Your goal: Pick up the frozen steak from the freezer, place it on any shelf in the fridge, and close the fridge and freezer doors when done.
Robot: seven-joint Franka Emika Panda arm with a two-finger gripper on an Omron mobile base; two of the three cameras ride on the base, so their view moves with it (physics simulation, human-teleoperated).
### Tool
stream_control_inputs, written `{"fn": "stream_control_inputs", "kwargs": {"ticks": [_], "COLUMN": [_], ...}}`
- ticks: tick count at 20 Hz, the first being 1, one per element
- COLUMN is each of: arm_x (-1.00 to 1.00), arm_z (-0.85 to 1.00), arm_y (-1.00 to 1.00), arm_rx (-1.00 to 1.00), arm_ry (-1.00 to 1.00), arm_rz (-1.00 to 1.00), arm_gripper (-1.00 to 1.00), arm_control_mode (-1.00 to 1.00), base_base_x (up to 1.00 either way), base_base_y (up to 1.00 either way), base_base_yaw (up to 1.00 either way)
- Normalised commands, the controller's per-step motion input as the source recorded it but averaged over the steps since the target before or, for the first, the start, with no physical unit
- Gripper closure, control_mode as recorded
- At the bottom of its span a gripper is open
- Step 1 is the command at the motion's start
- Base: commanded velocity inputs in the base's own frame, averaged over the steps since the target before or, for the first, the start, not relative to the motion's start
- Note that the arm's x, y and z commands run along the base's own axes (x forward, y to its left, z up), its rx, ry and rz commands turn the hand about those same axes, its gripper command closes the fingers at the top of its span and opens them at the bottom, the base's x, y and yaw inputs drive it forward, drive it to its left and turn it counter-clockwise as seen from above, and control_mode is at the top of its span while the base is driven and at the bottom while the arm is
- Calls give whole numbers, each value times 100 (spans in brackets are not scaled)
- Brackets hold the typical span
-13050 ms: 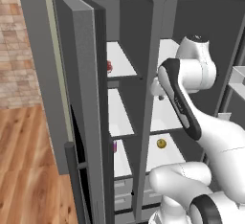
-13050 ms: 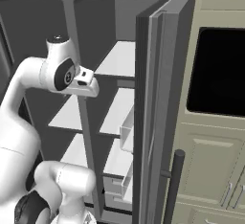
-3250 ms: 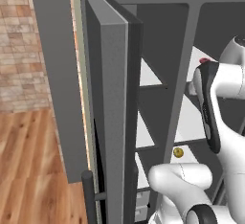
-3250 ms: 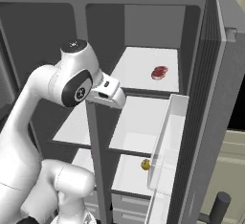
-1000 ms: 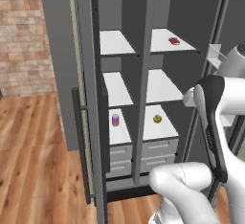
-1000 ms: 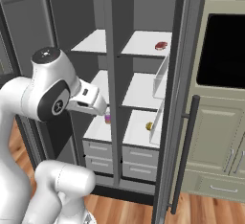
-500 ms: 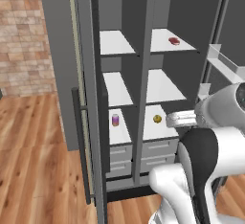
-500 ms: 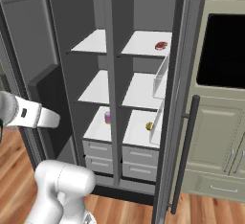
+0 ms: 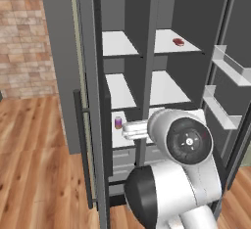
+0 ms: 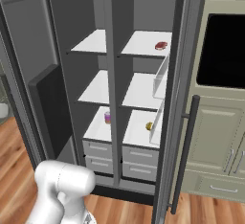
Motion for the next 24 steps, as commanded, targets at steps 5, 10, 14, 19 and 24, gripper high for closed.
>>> {"fn": "stream_control_inputs", "kwargs": {"ticks": [5, 10, 14, 19, 24], "arm_x": [44, 73, 81, 64, 11], "arm_z": [0, -5, -15, -19, -31], "arm_y": [100, 100, 100, 95, 6], "arm_rx": [-2, 1, 4, 0, 0], "arm_ry": [-20, -16, -15, -11, 0], "arm_rz": [-2, -10, -17, -20, -5], "arm_gripper": [-100, -100, -100, -100, -100], "arm_control_mode": [-100, -100, -100, -100, -100], "base_base_x": [0, 0, 0, 0, 0], "base_base_y": [0, 0, 0, 0, 0], "base_base_yaw": [0, 0, 0, 0, 0]}}
